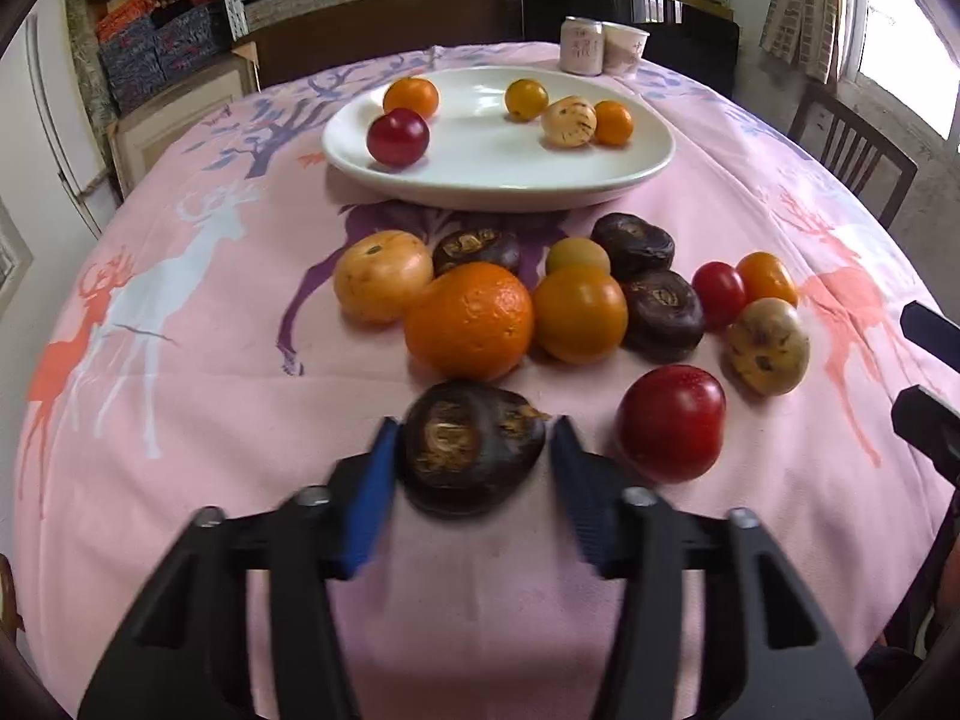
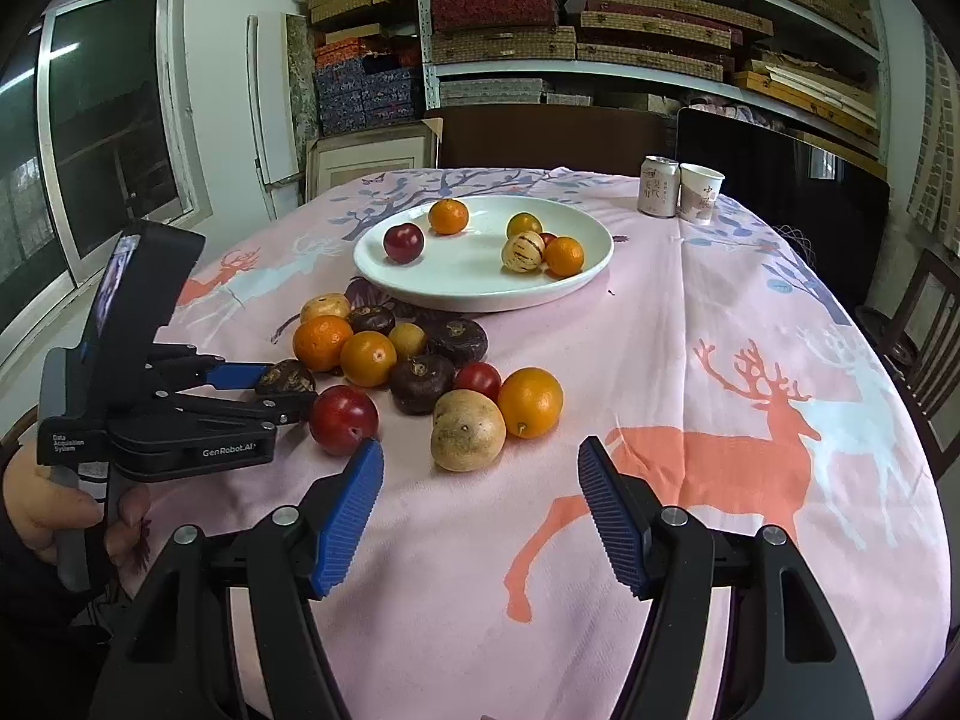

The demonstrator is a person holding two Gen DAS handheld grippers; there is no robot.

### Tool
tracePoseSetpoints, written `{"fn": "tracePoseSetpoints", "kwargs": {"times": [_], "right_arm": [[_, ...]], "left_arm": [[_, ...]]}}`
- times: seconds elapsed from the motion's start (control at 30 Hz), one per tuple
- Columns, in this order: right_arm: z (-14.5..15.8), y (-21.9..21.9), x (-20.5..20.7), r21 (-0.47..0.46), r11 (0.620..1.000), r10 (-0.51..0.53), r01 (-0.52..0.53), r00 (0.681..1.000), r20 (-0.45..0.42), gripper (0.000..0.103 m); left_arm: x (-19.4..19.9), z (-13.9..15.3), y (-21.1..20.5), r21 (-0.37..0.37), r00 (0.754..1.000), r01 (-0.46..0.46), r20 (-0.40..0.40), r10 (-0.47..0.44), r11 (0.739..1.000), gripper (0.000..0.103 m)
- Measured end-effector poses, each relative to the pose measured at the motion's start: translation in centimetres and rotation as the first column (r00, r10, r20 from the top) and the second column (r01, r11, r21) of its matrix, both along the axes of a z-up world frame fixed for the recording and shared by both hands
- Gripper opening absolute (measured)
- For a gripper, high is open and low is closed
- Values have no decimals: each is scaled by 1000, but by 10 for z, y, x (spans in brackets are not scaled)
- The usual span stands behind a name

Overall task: Organize fruits
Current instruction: 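Grasp the dark purple fruit with the left gripper while the right grasps the brown pear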

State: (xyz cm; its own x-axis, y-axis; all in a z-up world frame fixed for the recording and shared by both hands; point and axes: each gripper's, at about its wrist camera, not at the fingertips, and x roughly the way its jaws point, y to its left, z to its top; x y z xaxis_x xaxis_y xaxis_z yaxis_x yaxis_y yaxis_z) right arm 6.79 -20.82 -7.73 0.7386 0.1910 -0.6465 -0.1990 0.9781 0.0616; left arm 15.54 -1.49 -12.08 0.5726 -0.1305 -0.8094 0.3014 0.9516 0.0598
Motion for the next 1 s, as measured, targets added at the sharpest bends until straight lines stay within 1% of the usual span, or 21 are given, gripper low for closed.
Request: {"fn": "tracePoseSetpoints", "kwargs": {"times": [0.07, 0.13, 0.17, 0.23, 0.33, 0.4, 0.47, 0.5, 0.53, 0.57, 0.6, 0.63, 0.67, 0.73, 0.87, 1.0], "right_arm": [[-4, 1, 3, -4, 1000, 2, -2, 1000, -19, 68], [-11, 3, 9, 2, 1000, 12, -12, 999, -49, 67], [-14, 3, 13, 9, 1000, 11, -11, 998, -62, 65], [-21, 2, 23, 16, 1000, -20, 21, 996, -88, 58], [-28, 2, 36, 44, 998, -36, 42, 991, -132, 58], [-29, 6, 42, 63, 997, -26, 35, 989, -149, 58], [-29, 13, 47, 52, 998, -21, 30, 987, -161, 56], [-30, 15, 50, 43, 999, -25, 33, 985, -169, 52], [-33, 17, 55, 44, 998, -28, 36, 982, -187, 44], [-35, 18, 59, 52, 998, -29, 40, 979, -201, 43], [-37, 18, 63, 52, 998, -32, 44, 977, -213, 38], [-39, 19, 67, 47, 998, -39, 51, 974, -225, 38], [-39, 18, 69, 56, 997, -41, 55, 973, -227, 37], [-38, 20, 67, 42, 998, -44, 54, 975, -217, 37], [-30, 15, 51, 64, 997, -28, 39, 986, -162, 36], [-9, 6, 36, 72, 997, -18, 24, 997, -81, 35]], "left_arm": [[-4, 1, 0, -8, 1000, 5, 14, -5, 1000, 46], [-10, 6, 3, -37, 1000, 2, 31, -1, 999, 46], [-15, 9, 6, -55, 999, -2, 42, 4, 998, 46], [-21, 16, 9, -69, 998, -7, 63, 12, 998, 46], [-30, 26, 17, -94, 996, -12, 87, 20, 996, 46], [-36, 32, 20, -97, 995, -10, 100, 20, 995, 46], [-40, 37, 24, -102, 993, -11, 112, 23, 995, 46], [-42, 39, 25, -106, 993, -13, 116, 25, 994, 46], [-44, 40, 26, -109, 992, -14, 120, 27, 994, 46], [-45, 42, 27, -112, 992, -14, 125, 28, 994, 46], [-46, 42, 28, -112, 992, -13, 126, 27, 994, 46], [-47, 42, 28, -113, 992, -13, 127, 28, 993, 46], [-47, 42, 28, -114, 992, -15, 125, 29, 993, 46], [-47, 41, 29, -116, 992, -19, 122, 33, 993, 46], [-47, 41, 30, -119, 992, -21, 124, 36, 993, 46], [-46, 45, 30, -123, 989, -22, 141, 40, 992, 46]]}}
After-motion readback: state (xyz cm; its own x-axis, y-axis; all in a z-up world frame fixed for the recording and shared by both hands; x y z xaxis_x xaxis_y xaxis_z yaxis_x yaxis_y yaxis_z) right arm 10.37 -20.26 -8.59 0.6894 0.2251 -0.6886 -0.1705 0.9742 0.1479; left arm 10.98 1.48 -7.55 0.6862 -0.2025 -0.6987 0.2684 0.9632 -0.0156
